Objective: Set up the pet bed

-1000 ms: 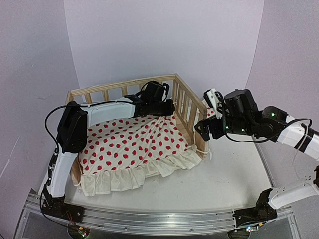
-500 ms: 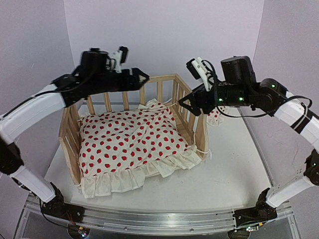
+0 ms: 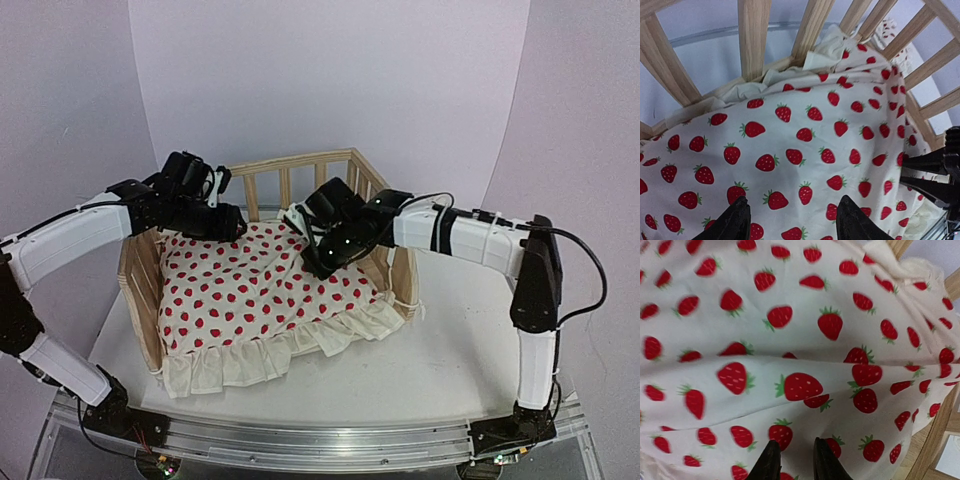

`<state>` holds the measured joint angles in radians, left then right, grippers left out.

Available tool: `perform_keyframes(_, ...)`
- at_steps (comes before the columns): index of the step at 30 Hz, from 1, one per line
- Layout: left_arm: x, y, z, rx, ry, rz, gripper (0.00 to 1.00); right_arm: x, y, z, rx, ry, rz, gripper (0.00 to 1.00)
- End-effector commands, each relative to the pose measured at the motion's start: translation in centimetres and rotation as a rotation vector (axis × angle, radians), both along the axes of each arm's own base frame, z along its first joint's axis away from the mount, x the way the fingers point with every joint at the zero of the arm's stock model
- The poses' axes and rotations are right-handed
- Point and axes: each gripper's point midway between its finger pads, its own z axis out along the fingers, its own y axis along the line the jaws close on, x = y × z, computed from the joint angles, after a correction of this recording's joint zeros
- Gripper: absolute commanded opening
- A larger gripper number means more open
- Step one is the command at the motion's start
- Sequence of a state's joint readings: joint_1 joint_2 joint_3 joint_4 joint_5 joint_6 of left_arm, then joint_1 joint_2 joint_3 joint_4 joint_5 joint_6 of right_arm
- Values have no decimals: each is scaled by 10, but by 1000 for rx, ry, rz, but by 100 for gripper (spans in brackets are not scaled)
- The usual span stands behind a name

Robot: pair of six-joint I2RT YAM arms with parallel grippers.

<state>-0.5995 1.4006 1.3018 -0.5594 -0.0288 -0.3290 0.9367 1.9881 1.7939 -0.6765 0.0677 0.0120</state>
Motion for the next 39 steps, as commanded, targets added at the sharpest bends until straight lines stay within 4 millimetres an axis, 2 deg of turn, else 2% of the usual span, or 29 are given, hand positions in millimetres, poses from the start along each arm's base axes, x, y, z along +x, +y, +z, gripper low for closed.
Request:
perform_keyframes(1, 6, 7, -12, 84, 1, 9, 59, 24, -22, -25, -139, -55, -127, 22)
perform_keyframes(2, 8, 9, -18, 103, 8, 24, 60, 25, -33, -37, -188, -62, -159, 21)
perform_keyframes(5, 13, 16, -37, 160, 30, 61, 61, 28, -83, -72, -355, -98, -286, 21)
perform_keyframes(7, 13, 20, -48, 186, 48, 75, 61, 23, -109, -79, -411, -109, -335, 21)
perform_keyframes(9, 12, 24, -60, 209, 69, 84, 62, 7, -116, -78, -381, -64, -317, 23)
perform_keyframes(11, 10, 27, -69, 225, 88, 88, 62, -6, -110, -69, -304, -3, -290, 26)
perform_keyframes(13, 8, 30, -68, 226, 85, 95, 61, -19, -96, -50, -209, 50, -235, 34)
perform_keyframes(15, 6, 30, -55, 205, 72, 90, 62, -24, -85, -27, -130, 62, -195, 46)
perform_keyframes(17, -2, 20, -34, 145, 66, 40, 65, -25, -70, -2, -59, 57, -141, 57)
perform_keyframes(19, -16, 0, -17, 50, 76, -68, 67, -15, -58, 19, -6, 27, -126, 63)
perform_keyframes(21, -34, -17, -6, -19, 85, -159, 67, 3, -49, 34, 21, -13, -146, 63)
perform_keyframes(24, -56, -34, -9, -33, 108, -253, 67, 35, -38, 45, 42, -86, -197, 64)
perform_keyframes(27, -65, -29, -32, 0, 156, -228, 64, 45, -32, 31, 10, -74, -213, 57)
perform_keyframes(30, -66, -6, -57, 59, 181, -124, 64, 18, -33, 0, -26, 36, -169, 44)
perform_keyframes(34, -68, 25, -85, 131, 201, 13, 66, -22, -57, -29, -66, 133, -159, 33)
perform_keyframes(37, -71, 37, -100, 174, 221, 60, 67, -30, -85, -48, -135, 118, -202, 33)
perform_keyframes(39, -71, 41, -102, 196, 230, 73, 68, -28, -100, -53, -192, 79, -224, 38)
